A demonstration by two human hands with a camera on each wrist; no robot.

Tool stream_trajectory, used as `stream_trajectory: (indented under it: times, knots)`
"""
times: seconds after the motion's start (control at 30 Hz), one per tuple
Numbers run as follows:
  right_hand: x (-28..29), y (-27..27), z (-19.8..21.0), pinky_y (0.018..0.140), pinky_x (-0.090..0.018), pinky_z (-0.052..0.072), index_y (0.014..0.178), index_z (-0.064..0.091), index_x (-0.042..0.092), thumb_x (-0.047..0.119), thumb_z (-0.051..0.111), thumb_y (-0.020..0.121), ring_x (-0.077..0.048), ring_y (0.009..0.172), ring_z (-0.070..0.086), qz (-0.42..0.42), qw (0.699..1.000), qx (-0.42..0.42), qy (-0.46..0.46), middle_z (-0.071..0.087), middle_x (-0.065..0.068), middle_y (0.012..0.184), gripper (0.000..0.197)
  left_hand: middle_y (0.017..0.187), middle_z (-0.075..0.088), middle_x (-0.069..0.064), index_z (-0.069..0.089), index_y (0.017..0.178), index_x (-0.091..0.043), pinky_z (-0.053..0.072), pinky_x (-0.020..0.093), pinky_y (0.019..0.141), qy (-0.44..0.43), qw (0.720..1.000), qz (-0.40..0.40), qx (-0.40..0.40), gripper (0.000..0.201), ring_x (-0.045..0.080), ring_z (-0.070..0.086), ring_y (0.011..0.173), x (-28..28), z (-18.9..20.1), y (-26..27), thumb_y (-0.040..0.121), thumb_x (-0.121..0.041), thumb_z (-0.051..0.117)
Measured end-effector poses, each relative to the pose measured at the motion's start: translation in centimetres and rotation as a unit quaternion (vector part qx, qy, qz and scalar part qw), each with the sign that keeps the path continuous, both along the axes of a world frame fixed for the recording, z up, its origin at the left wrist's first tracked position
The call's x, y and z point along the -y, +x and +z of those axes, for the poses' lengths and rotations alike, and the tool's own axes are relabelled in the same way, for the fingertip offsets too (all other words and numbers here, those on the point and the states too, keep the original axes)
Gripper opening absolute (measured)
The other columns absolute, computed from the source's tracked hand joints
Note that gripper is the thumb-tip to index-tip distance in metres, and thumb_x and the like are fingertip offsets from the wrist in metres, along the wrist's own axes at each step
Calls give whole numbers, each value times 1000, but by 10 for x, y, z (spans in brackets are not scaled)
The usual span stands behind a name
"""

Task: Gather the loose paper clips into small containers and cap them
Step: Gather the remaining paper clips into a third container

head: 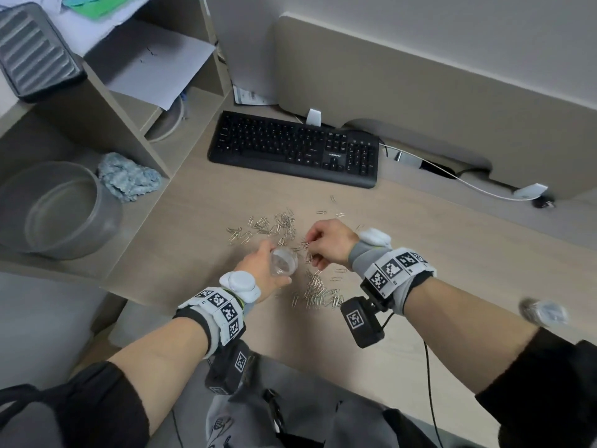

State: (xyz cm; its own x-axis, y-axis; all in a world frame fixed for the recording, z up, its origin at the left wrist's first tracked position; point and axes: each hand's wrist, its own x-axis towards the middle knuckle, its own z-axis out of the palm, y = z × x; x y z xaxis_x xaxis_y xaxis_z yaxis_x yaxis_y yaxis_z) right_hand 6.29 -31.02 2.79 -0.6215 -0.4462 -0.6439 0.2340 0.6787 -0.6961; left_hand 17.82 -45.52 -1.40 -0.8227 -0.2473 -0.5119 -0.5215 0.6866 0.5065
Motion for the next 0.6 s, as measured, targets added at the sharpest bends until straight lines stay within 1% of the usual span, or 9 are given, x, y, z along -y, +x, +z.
stream_trajectory:
  times: [0.07, 0.17, 0.23, 0.3, 0.37, 0.4, 0.47, 0.53, 0.6]
  knots:
    - [3, 1, 3, 41, -28, 52, 78, 53, 11, -12, 51, 86, -23, 47, 58, 15, 1000, -19, -3, 56, -12, 62, 25, 109, 60, -5, 32, 140, -23, 49, 33, 81, 15, 1000, -1, -11, 84, 29, 62, 102, -6, 3, -4, 73, -39, 79]
    - [5, 2, 6, 40, -27, 51, 81, 53, 12, -8, 53, 86, -19, 44, 59, 39, 998, -55, 13, 56, -9, 57, 21, 123, 60, 1, 35, 137, -19, 51, 39, 88, 22, 1000, -3, -22, 79, 29, 61, 105, -15, 10, -10, 73, -39, 77]
    - [4, 3, 8, 40, -25, 49, 85, 55, 13, -4, 56, 85, -17, 42, 58, 62, 994, -82, 36, 58, -6, 55, 17, 123, 60, 2, 36, 136, -17, 52, 39, 86, 22, 999, -9, -24, 77, 28, 62, 103, -20, 12, -14, 74, -39, 77]
    - [4, 4, 12, 42, -24, 49, 85, 58, 18, 1, 58, 83, -17, 44, 60, 90, 987, -117, 58, 60, -4, 60, 17, 117, 62, 4, 38, 133, -15, 52, 36, 79, 19, 999, -17, -32, 74, 27, 62, 95, -23, 15, -18, 75, -37, 77]
    - [4, 5, 15, 51, -29, 51, 88, 63, 18, 4, 60, 82, -22, 59, 63, 114, 981, -144, 60, 62, -2, 74, 15, 105, 62, 4, 40, 128, -14, 46, 32, 68, 19, 999, -17, -39, 69, 25, 59, 84, -25, 18, -21, 75, -32, 79]
    - [4, 5, 16, 54, -27, 48, 94, 65, 16, 6, 60, 83, -23, 68, 62, 127, 978, -153, 58, 62, -1, 81, 16, 100, 61, 2, 40, 126, -14, 43, 31, 65, 21, 999, -14, -41, 66, 24, 58, 80, -25, 18, -23, 74, -30, 79]
    - [6, 3, 17, 61, -26, 49, 106, 65, 14, 7, 59, 84, -23, 77, 61, 145, 975, -156, 56, 65, -2, 92, 24, 98, 60, 0, 41, 124, -14, 43, 31, 63, 26, 999, -13, -44, 65, 23, 59, 78, -26, 18, -25, 74, -28, 79]
    - [7, 2, 16, 76, -35, 56, 107, 66, 14, 7, 58, 84, -27, 84, 66, 147, 976, -154, 36, 70, -6, 98, 25, 98, 63, 1, 41, 124, -14, 45, 31, 63, 27, 998, -15, -46, 64, 24, 60, 78, -25, 16, -26, 73, -28, 78]
    - [8, 2, 14, 81, -42, 57, 103, 68, 14, 7, 57, 85, -29, 86, 68, 146, 976, -158, 20, 71, -7, 94, 22, 94, 63, 1, 40, 124, -14, 45, 32, 62, 25, 999, -15, -45, 64, 24, 61, 77, -24, 15, -27, 73, -29, 78]
